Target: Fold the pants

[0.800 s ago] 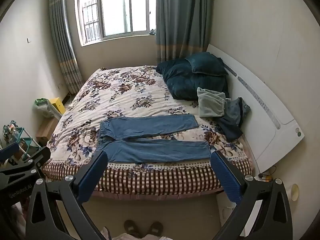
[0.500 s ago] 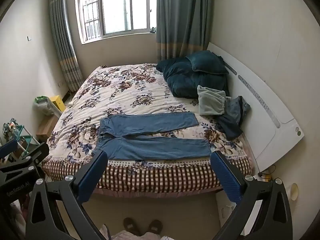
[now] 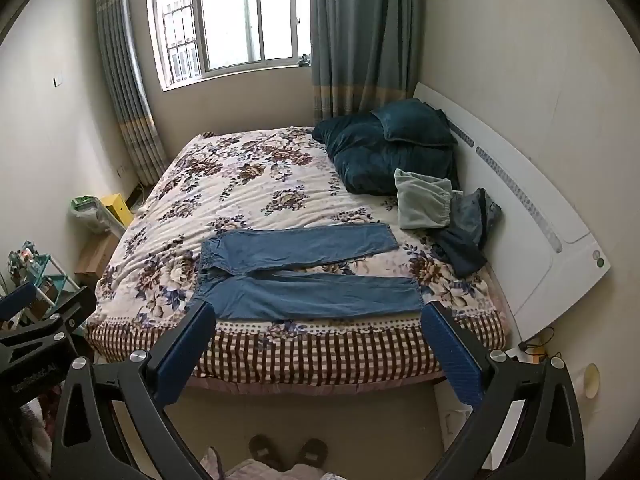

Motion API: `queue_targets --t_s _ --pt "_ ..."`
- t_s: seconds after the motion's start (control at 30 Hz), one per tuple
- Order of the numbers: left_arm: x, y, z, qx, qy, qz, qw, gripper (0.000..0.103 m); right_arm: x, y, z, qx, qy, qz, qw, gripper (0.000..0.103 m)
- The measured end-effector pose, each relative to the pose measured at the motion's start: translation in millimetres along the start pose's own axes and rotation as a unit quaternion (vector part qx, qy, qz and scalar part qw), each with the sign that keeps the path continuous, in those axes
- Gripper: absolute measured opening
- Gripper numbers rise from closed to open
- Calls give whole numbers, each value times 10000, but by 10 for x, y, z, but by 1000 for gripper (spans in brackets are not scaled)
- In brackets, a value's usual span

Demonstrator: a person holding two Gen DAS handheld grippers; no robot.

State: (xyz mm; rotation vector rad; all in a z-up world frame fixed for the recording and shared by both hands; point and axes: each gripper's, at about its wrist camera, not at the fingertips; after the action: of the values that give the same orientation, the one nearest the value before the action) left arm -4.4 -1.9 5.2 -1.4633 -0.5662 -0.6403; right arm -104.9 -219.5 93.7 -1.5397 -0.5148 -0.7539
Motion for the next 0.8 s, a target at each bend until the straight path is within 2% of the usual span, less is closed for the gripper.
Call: queue_targets --t_s 0.3,0.8 --pt "134 57 -89 -11 -47 -4 10000 103 19 37 -19 -24 16 -5 10000 103" --pt "145 90 -100 -39 -73 -41 10000 103 88 69 -52 13 -8 -25 10000 103"
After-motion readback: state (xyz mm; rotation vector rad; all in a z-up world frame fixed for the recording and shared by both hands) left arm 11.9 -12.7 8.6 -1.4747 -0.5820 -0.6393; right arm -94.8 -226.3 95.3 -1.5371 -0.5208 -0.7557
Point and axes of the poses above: each gripper's, at about its wrist camera, not at the fingertips, and y roughly the way its jaws point, z to its left, x to its top, and after that the axes turned 2 degrees about -z, right-handed
